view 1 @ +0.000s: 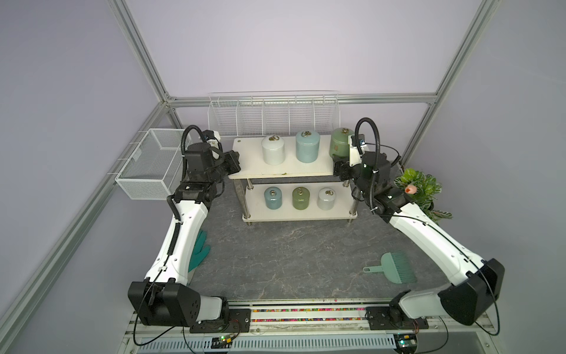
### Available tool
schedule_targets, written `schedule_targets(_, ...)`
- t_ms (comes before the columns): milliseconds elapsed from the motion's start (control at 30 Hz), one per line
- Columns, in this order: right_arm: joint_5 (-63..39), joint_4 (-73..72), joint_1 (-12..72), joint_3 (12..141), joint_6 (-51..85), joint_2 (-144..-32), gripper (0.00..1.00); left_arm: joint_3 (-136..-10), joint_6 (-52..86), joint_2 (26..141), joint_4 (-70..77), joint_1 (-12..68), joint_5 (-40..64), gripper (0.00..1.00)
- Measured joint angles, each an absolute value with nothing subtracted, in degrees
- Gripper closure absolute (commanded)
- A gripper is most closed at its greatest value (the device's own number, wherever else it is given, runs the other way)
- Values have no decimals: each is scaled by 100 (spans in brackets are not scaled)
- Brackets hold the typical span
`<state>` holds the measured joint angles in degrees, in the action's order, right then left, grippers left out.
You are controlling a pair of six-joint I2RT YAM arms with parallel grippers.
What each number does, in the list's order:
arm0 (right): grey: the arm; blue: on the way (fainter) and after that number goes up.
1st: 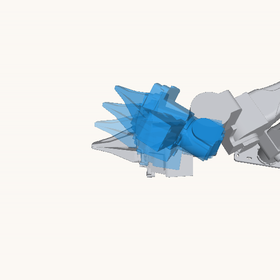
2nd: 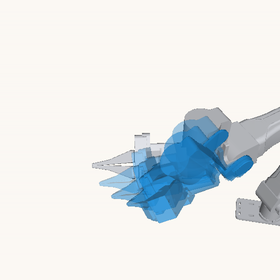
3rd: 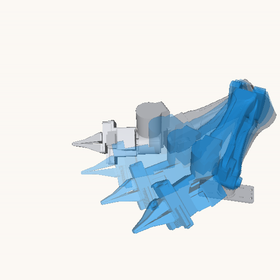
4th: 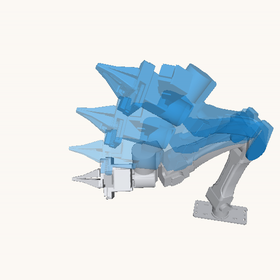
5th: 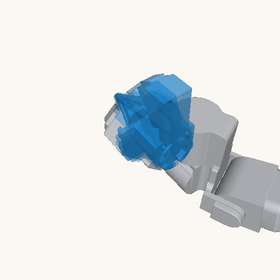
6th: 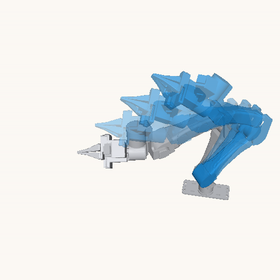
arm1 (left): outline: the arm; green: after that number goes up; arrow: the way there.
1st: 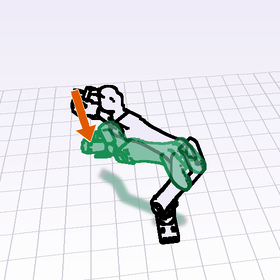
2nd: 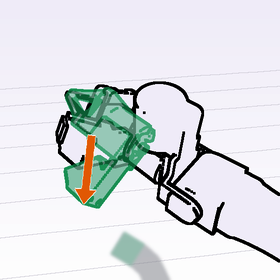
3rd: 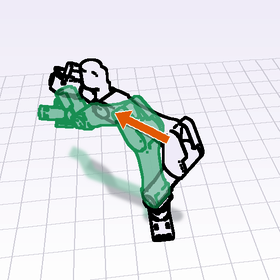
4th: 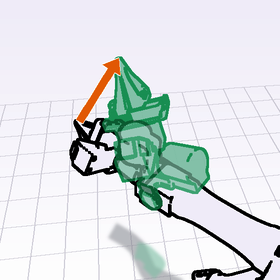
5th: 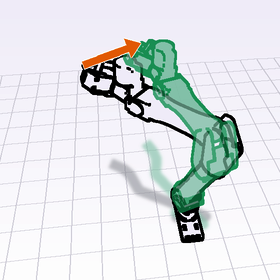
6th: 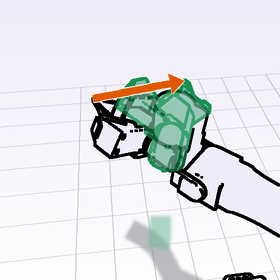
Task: Remove the tea canisters from the shelf
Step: Pick up the tea canister from the shelf.
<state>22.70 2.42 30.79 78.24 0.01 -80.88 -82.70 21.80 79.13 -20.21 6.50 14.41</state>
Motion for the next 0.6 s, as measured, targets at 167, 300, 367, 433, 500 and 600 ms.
schedule_targets(167,2237,189,3074,7832,1,-8119,11,-8270,2180,7913,-2021,650,1441,100)
schedule_targets(300,2163,117,3052,7854,5,-8173,11,-8270,2180,7913,-2018,650,1439,100)
schedule_targets(367,2156,91,3048,7902,8,-8235,11,-8270,2180,7913,-2018,650,1439,100)
schedule_targets(433,2163,54,3046,7950,14,-8296,11,-8270,2180,7913,-2018,650,1439,100)
schedule_targets(500,2165,-10,3046,7968,45,-8342,11,-8270,2180,7913,-2021,650,1439,100)
schedule_targets(600,2180,-86,3046,7972,71,-8381,11,-8270,2180,7913,-2018,650,1437,100)
